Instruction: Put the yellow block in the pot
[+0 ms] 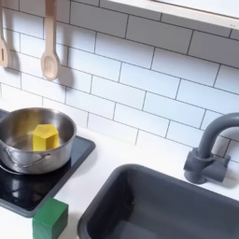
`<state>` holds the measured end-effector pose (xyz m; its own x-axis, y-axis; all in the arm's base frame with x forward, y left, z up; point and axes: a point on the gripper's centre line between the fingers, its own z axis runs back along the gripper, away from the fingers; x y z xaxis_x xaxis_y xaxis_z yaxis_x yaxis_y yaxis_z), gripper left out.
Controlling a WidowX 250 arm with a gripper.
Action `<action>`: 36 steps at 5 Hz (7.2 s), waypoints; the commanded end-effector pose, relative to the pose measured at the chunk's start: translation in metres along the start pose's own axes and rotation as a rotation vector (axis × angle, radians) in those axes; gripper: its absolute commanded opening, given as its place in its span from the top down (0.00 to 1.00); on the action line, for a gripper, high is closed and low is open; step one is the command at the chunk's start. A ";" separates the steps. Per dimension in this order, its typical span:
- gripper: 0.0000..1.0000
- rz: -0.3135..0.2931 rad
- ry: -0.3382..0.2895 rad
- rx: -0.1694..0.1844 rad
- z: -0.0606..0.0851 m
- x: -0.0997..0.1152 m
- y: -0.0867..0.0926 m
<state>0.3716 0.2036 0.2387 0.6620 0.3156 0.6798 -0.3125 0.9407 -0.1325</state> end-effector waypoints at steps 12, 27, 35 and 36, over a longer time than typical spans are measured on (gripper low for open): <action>0.00 -0.197 -0.288 -0.123 -0.045 0.052 0.030; 0.00 -0.062 -0.417 -0.113 -0.052 0.086 0.026; 0.00 -0.071 -0.583 -0.174 -0.037 0.117 0.012; 0.00 -0.070 -0.551 -0.208 -0.035 0.115 0.006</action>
<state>0.4727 0.2467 0.2871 0.2110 0.1871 0.9594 -0.0966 0.9807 -0.1700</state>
